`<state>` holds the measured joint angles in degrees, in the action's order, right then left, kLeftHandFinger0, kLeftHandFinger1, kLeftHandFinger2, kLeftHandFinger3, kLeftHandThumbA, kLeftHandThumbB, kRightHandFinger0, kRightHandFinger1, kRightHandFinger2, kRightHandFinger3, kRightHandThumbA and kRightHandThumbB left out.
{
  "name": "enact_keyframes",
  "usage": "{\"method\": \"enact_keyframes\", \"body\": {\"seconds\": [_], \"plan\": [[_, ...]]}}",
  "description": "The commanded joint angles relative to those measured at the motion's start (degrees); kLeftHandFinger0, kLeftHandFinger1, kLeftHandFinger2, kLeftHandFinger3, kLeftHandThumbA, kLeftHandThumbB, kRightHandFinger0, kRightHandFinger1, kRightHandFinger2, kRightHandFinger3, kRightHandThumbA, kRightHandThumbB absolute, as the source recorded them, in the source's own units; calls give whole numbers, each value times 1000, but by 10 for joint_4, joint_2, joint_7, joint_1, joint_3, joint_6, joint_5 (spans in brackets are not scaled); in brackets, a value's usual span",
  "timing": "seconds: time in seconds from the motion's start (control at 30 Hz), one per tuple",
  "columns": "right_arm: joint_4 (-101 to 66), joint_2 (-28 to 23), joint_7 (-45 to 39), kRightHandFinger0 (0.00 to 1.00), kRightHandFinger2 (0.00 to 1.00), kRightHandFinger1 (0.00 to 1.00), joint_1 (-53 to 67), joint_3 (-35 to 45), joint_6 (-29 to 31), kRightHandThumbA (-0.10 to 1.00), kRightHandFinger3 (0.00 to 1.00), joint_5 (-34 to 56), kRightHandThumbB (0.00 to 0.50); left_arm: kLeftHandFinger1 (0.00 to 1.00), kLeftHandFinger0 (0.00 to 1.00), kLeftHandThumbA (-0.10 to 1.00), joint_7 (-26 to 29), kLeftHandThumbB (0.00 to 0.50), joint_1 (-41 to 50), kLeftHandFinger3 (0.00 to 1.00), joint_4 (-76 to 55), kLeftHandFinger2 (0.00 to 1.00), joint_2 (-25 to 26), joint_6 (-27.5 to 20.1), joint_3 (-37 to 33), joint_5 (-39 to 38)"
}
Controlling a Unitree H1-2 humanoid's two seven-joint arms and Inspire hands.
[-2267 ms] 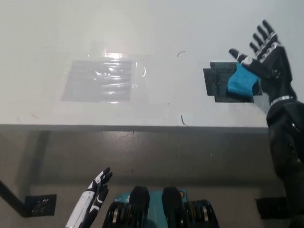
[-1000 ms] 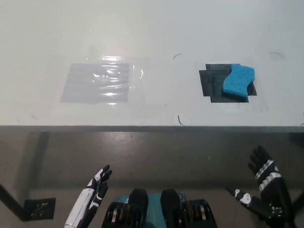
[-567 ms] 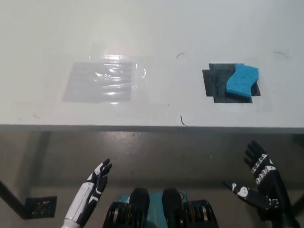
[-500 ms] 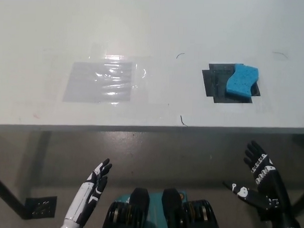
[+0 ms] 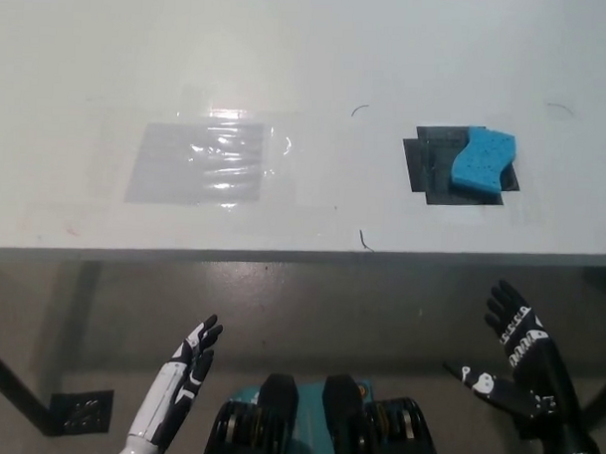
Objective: A soft sponge is kept on the balc marked spot on the table infront of the robot and it uses its right hand fist to press down on it and drrags it across the table in a back and forth manner twice to clean it
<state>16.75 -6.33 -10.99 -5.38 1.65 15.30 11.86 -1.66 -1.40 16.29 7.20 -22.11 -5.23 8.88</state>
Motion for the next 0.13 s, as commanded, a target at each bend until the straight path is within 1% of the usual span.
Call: {"method": "enact_keyframes", "body": {"seconds": [0.0,0.1], "plan": [[-16,-6,-12,1000,1000,1000,-13,-2,10,1000,1000,-2,96,1000,1000,1000,-4,183,-13,1000,-14,1000,6,-4,3,-4],[-17,-5,-11,1000,1000,1000,-13,-3,12,1000,1000,-6,97,1000,1000,1000,-4,174,-13,1000,-15,1000,7,-3,3,-2]]}}
